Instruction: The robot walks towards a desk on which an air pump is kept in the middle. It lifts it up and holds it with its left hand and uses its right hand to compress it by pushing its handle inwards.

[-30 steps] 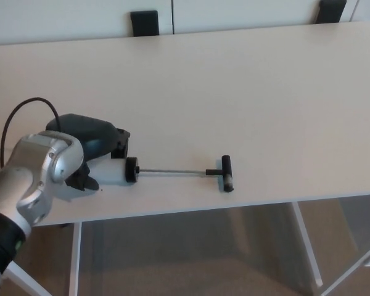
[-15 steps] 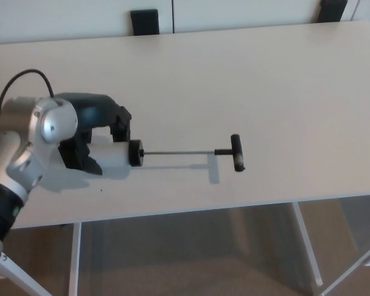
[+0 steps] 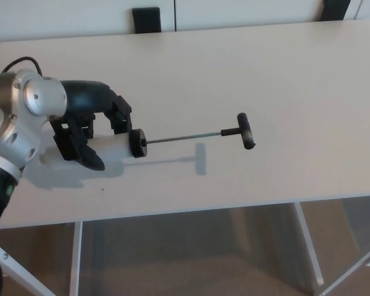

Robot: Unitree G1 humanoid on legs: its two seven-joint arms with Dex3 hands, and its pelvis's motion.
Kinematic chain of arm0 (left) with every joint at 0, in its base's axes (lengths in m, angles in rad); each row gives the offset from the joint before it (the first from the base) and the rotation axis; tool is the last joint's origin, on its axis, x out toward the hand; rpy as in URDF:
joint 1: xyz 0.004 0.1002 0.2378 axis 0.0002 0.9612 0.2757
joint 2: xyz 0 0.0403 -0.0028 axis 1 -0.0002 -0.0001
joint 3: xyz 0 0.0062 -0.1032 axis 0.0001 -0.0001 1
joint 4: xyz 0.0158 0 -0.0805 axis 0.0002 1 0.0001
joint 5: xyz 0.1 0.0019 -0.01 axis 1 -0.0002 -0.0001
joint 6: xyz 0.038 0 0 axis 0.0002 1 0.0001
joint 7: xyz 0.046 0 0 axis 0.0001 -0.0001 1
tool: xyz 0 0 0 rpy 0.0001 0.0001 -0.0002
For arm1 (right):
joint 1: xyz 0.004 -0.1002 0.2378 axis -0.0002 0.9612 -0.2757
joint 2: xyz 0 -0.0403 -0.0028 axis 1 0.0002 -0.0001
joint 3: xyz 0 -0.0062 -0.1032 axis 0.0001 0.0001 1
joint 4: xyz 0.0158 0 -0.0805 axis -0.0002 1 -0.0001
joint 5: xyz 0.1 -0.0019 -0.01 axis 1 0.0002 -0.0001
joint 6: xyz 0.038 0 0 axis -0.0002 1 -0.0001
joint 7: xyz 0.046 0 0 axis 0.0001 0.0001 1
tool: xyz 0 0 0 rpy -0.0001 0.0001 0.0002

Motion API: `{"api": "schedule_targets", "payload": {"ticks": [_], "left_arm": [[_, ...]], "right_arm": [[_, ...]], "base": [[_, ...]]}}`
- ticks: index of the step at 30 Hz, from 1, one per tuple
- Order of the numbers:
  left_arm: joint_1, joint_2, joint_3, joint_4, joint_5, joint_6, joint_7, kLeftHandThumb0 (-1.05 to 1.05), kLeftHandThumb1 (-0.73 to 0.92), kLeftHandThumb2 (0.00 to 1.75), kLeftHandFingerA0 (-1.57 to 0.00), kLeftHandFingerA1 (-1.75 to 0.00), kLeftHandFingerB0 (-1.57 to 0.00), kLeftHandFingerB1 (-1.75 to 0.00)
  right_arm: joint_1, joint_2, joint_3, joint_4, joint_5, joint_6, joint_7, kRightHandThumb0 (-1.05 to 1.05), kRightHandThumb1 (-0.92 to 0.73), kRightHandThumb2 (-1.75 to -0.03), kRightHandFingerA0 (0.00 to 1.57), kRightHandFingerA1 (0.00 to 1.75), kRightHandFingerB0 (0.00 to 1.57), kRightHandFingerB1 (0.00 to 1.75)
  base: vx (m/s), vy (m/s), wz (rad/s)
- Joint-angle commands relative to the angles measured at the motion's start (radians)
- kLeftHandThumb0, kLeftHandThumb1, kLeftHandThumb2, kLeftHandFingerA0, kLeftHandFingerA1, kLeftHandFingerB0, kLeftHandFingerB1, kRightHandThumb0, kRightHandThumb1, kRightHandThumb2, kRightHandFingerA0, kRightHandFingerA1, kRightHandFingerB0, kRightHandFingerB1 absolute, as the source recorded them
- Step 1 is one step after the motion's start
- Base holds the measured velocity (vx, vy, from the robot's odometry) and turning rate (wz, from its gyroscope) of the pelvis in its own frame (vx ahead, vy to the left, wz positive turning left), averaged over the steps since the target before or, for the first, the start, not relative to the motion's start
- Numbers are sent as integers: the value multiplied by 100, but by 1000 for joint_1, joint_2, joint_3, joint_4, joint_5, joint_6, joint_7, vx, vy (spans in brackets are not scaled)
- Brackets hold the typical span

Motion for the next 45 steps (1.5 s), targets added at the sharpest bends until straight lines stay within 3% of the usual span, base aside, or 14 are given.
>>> {"api": "schedule_targets", "payload": {"ticks": [1, 4, 6, 7, 20, 29, 30, 32, 33, 35, 36, 37, 41, 45], "left_arm": [[-44, 17, 31, -15, -113, 115, -169, -9, 72, 85, -103, -156, -83, -127], [-43, 16, 26, -23, -111, 113, -167, -9, 70, 87, -103, -157, -85, -129], [-47, 13, 26, -21, -114, 110, -168, -9, 71, 85, -102, -159, -84, -130], [-52, 9, 27, -17, -118, 114, -171, -8, 69, 87, -97, -164, -81, -134], [-81, -14, 20, -11, -132, 155, -169, -10, 68, 90, -93, -165, -79, -135], [-84, -16, 16, -18, -146, 176, -168, -8, 64, 93, -98, -161, -83, -132], [-81, -13, 13, -22, -146, 171, -168, -10, 66, 93, -93, -162, -79, -132], [-78, -9, 9, -27, -147, 167, -166, -10, 66, 93, -93, -162, -79, -132], [-75, -9, 7, -31, -147, 163, -164, -10, 67, 91, -92, -160, -78, -131], [-72, -8, 5, -36, -147, 161, -160, -10, 67, 91, -92, -160, -78, -131], [-69, -7, 4, -40, -148, 160, -159, -11, 67, 90, -97, -159, -83, -128], [-66, -6, 2, -43, -148, 161, -157, -11, 67, 90, -97, -159, -83, -128], [-58, -3, -3, -64, -150, 166, -159, -11, 67, 90, -99, -159, -83, -128], [-50, -3, -7, -71, -152, 164, -158, -10, 66, 91, -99, -159, -83, -129]], "right_arm": [[-253, -59, 164, 184, -270, 176, -104, -86, -80, -125, 0, 26, 0, 16], [-317, -57, 213, 265, -293, 173, -83, -95, -77, -105, 0, 17, 0, 1], [-362, -52, 244, 309, -309, 182, -84, -97, -79, -110, 0, 16, 0, 1], [-393, -45, 267, 339, -323, 190, -90, -95, -86, -129, 0, 18, 0, 10], [-563, 9, 414, 605, -371, 237, -95, -94, -92, -132, 0, 19, 0, 12], [-542, 140, 419, 719, -296, 257, -86, -85, -92, -129, 0, 20, 0, 14], [-539, 152, 419, 724, -289, 256, -79, -85, -92, -88, 0, 4, 0, 0], [-537, 167, 415, 729, -281, 256, -69, -85, -92, -88, 0, 4, 0, 0], [-533, 182, 415, 722, -264, 267, -69, -90, -86, -113, 0, 9, 0, 0], [-530, 201, 413, 714, -246, 282, -68, -90, -86, -113, 0, 9, 0, 0], [-526, 213, 418, 703, -239, 293, -69, -77, -92, -95, 0, 0, 0, 0], [-523, 227, 423, 692, -235, 305, -68, -77, -92, -95, 0, 0, 0, 0], [-519, 246, 427, 680, -240, 317, -70, -84, -85, -114, 0, 8, 0, 0], [-516, 253, 428, 678, -247, 320, -68, -84, -85, -115, 0, 7, 0, 0]], "base": [[0, 0, 0], [0, 0, 0], [0, 0, 0], [0, 0, 0], [0, 0, 0], [0, 0, 0], [0, 0, 0], [0, 0, 0], [0, 0, 0], [0, 0, 0], [0, 0, 0], [0, 0, 0], [0, 0, 0], [0, 0, 0]]}}
